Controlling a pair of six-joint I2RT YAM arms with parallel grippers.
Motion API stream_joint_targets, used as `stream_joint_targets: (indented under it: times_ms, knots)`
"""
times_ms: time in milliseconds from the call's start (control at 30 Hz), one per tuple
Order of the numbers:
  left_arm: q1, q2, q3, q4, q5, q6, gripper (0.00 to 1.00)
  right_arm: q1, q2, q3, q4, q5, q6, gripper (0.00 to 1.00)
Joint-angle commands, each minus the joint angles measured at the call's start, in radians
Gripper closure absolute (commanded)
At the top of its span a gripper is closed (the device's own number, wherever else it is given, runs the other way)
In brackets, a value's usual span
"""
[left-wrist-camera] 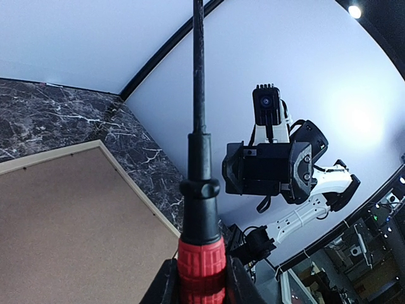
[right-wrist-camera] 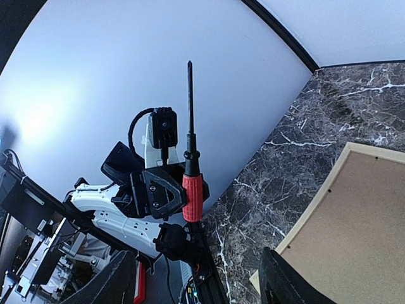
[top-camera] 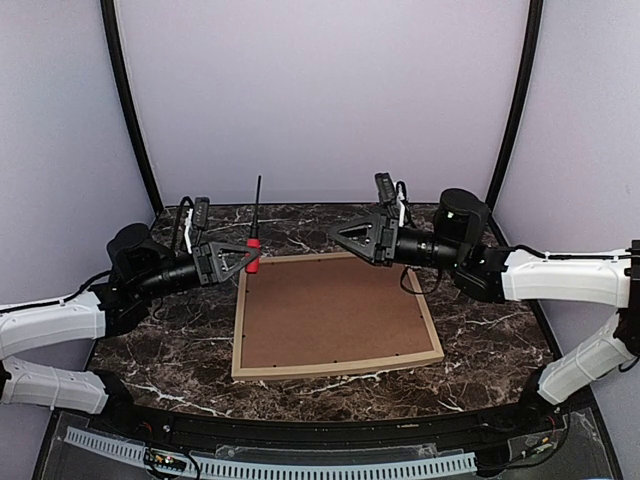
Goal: Take the photo out of the frame
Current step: Pass from the left arm to the right
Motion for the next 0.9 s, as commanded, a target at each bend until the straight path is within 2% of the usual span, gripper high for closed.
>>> stream_joint_targets:
  times_ms: [0, 267, 600, 867]
  knots:
    - [-0.032, 0.030, 0.041, 0.126, 0.035, 0.002, 1.00, 0.029, -0.003, 0.026, 0.087, 0.010, -0.002, 0.33]
    - [-0.070, 0.066, 0.057, 0.219, 0.064, -0.008, 1.00, 0.051, -0.027, 0.009, 0.129, 0.006, -0.040, 0.35]
    - [-0.081, 0.156, 0.055, 0.490, 0.203, -0.119, 1.00, 0.090, -0.054, -0.024, 0.185, 0.024, -0.034, 0.39]
    - [-0.108, 0.210, 0.085, 0.523, 0.205, -0.140, 1.00, 0.143, -0.011, 0.066, 0.063, 0.119, -0.083, 0.47]
